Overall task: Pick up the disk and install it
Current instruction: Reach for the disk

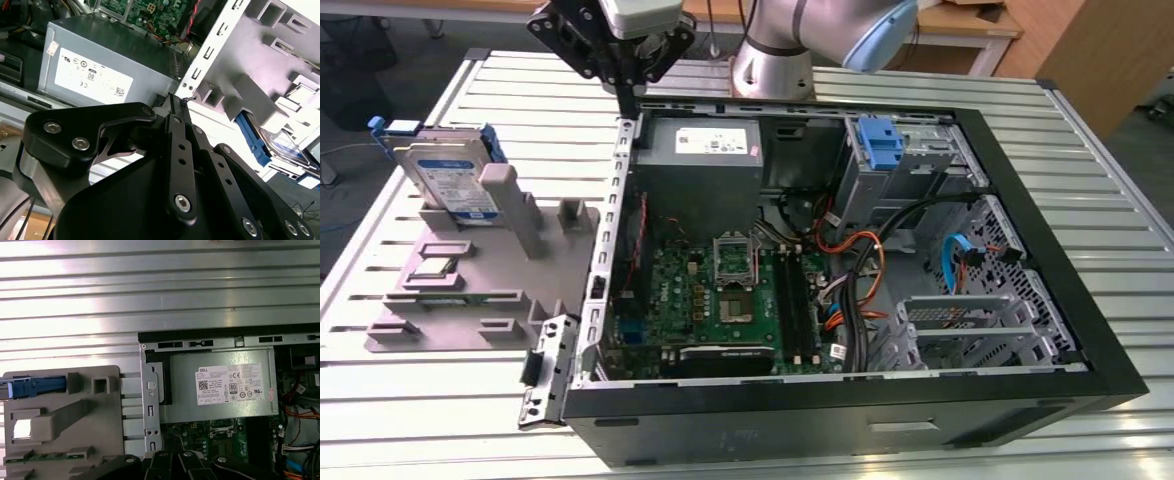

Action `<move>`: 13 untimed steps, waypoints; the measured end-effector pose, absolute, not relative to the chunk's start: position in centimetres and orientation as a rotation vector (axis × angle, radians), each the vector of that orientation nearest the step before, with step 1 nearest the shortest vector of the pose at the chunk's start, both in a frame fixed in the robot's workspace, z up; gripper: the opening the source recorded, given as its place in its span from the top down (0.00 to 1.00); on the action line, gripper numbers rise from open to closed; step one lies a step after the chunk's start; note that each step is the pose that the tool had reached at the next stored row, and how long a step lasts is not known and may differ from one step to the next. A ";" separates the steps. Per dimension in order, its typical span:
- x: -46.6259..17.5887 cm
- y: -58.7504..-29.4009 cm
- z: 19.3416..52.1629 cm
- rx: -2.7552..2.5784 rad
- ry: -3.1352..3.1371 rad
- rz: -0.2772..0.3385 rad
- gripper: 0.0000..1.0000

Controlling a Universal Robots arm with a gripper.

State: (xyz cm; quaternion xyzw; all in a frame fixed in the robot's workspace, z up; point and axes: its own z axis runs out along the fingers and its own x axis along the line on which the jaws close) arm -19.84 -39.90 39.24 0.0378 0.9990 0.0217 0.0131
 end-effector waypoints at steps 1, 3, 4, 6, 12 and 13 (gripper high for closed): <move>-20.1 -39.9 39.2 0.118 3.112 0.068 0.90; -20.6 -39.9 39.2 0.118 3.113 0.067 0.90; -20.9 -39.9 39.2 0.118 3.112 0.068 0.90; -21.5 -39.9 39.2 0.118 3.113 0.068 0.90; -23.2 -39.9 39.1 0.118 3.113 0.068 0.90; -23.4 -39.9 39.1 0.118 3.113 0.068 0.90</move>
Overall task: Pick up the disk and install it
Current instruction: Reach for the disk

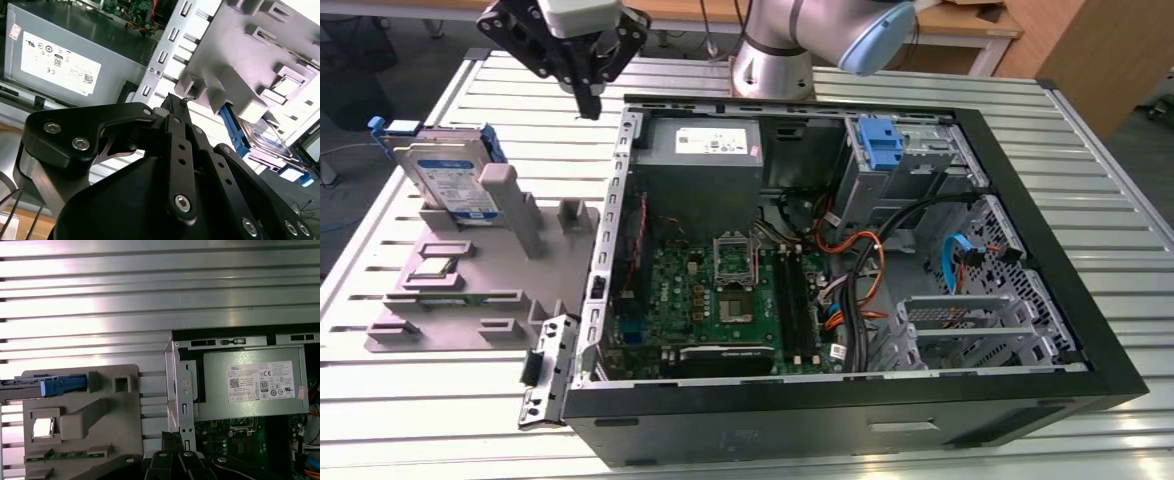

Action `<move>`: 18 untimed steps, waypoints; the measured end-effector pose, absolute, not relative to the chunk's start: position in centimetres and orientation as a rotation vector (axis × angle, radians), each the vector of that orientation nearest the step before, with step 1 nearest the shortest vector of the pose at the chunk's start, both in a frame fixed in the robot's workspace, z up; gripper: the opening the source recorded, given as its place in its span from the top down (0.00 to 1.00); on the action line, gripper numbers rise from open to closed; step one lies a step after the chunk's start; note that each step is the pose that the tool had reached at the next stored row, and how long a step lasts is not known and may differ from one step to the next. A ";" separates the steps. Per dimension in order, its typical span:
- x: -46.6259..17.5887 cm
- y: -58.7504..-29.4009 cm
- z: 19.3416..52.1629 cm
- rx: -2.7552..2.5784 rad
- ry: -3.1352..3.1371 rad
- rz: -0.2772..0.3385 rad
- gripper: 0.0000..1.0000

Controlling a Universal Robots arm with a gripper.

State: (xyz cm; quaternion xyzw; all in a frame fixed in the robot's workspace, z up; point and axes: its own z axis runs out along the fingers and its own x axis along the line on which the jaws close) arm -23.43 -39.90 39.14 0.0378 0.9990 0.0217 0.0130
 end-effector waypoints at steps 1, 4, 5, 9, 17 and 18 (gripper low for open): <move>-23.7 -39.9 39.1 0.118 3.113 0.068 0.90; -24.4 -39.9 39.1 0.118 3.112 0.068 0.90; -24.7 -39.9 39.1 0.118 3.112 0.068 0.90; -25.6 -39.9 39.1 0.118 3.112 0.068 0.90; -27.8 -39.9 39.0 0.118 3.113 0.068 0.90; -28.0 -39.9 39.0 0.118 3.113 0.068 0.90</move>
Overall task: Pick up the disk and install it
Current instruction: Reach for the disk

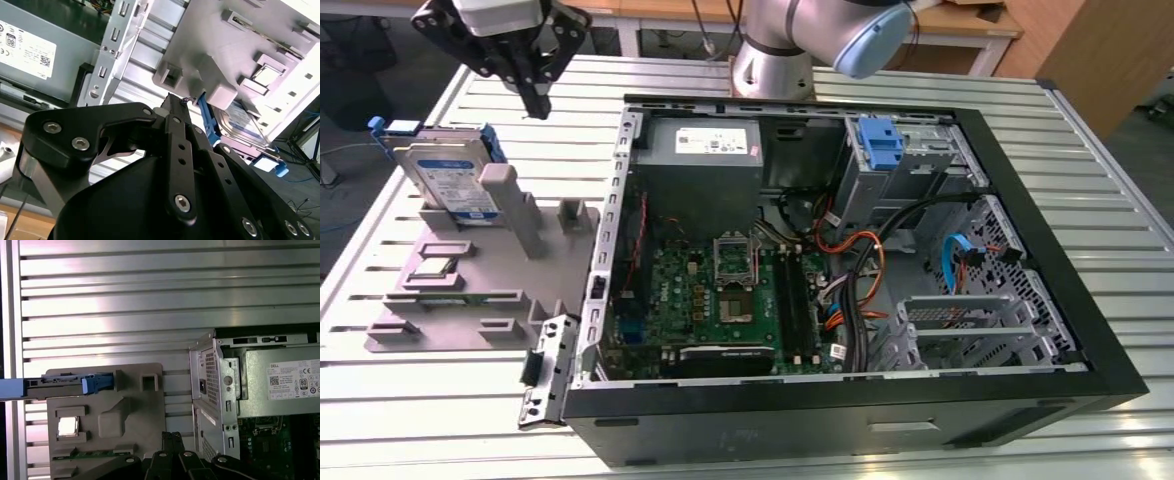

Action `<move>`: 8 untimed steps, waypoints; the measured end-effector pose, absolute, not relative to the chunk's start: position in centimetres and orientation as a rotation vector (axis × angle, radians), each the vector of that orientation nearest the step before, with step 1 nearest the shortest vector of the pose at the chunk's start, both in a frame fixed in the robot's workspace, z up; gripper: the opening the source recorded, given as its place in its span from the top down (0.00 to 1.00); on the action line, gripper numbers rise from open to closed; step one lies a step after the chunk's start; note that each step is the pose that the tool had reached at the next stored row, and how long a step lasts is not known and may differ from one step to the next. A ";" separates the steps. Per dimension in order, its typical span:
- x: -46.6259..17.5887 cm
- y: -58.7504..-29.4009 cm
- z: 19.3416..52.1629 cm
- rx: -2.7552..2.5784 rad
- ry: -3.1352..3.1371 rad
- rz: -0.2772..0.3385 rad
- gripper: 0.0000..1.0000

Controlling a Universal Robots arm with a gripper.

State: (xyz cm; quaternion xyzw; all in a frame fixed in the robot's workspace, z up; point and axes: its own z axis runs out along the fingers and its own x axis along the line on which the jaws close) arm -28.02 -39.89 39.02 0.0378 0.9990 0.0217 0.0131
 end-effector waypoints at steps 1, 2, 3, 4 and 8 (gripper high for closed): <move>-28.2 -39.9 39.0 0.118 3.112 0.068 0.90; -28.4 -39.9 39.0 0.118 3.112 0.068 0.90; -28.6 -39.9 39.0 0.118 3.112 0.068 0.90; -28.8 -39.9 39.0 0.118 3.112 0.068 0.90; -29.3 -39.9 39.0 0.120 3.112 0.068 0.90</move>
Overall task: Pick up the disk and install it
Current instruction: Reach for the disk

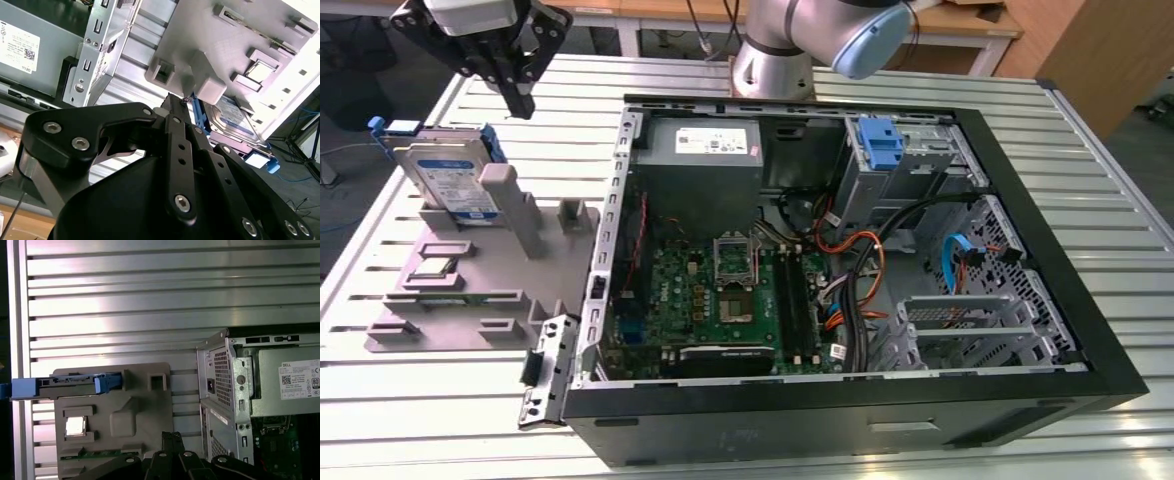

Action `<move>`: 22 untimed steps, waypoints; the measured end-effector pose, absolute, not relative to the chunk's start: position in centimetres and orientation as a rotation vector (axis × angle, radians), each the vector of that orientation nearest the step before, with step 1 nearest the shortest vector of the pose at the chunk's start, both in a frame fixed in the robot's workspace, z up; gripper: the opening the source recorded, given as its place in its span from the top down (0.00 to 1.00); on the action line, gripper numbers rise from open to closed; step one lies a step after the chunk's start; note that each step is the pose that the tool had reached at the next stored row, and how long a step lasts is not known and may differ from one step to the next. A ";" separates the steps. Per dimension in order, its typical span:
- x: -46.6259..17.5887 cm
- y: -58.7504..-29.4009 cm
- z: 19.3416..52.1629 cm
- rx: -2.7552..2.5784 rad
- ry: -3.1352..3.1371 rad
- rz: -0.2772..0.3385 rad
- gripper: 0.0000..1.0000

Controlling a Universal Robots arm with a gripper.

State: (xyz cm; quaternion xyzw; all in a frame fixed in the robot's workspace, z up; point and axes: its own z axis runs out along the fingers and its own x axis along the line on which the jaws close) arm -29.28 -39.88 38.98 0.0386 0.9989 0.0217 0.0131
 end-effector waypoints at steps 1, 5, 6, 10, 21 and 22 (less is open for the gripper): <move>-29.3 -39.9 39.0 0.121 3.112 0.068 0.90; -29.4 -39.9 39.0 0.122 3.112 0.068 0.90; -29.4 -39.9 39.0 0.122 3.112 0.068 0.90; -29.4 -39.7 39.0 0.122 3.112 0.068 0.90; -30.4 -38.8 38.7 0.122 3.112 0.071 0.90; -30.6 -38.7 38.7 0.122 3.112 0.071 0.90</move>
